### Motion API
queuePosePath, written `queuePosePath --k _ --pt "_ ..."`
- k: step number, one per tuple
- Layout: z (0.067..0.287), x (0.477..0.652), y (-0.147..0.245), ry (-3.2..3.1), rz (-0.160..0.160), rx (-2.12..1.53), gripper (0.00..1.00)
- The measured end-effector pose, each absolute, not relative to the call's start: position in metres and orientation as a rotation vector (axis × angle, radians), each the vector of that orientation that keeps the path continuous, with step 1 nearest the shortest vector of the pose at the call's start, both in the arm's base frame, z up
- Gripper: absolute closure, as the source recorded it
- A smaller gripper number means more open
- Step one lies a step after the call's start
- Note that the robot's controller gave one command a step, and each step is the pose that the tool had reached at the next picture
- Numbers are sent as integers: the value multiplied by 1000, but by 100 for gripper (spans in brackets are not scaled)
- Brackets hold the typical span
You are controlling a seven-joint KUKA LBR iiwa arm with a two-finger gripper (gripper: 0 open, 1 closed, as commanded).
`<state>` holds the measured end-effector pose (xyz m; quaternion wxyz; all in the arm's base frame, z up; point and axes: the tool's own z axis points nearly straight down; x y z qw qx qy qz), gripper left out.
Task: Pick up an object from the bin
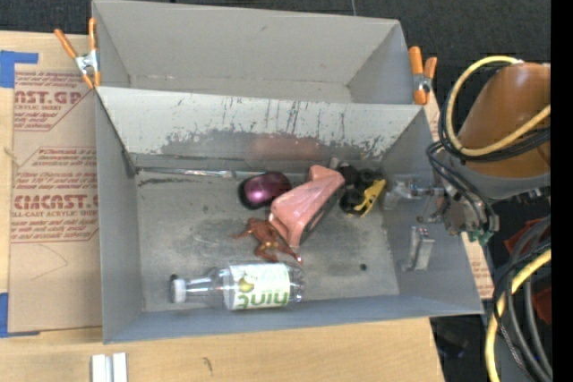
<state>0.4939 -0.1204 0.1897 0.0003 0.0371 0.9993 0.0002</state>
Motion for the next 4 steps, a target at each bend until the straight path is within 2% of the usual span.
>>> queuePosePath --k 1,2,3,4 --pt "177 526 -91 3138 -1 -3 0" --pt "163 568 -95 3133 -1 -172 0" --pt "117 566 -51 3129 -3 -78 0" --pt "108 582 -31 3135 0 15 0"
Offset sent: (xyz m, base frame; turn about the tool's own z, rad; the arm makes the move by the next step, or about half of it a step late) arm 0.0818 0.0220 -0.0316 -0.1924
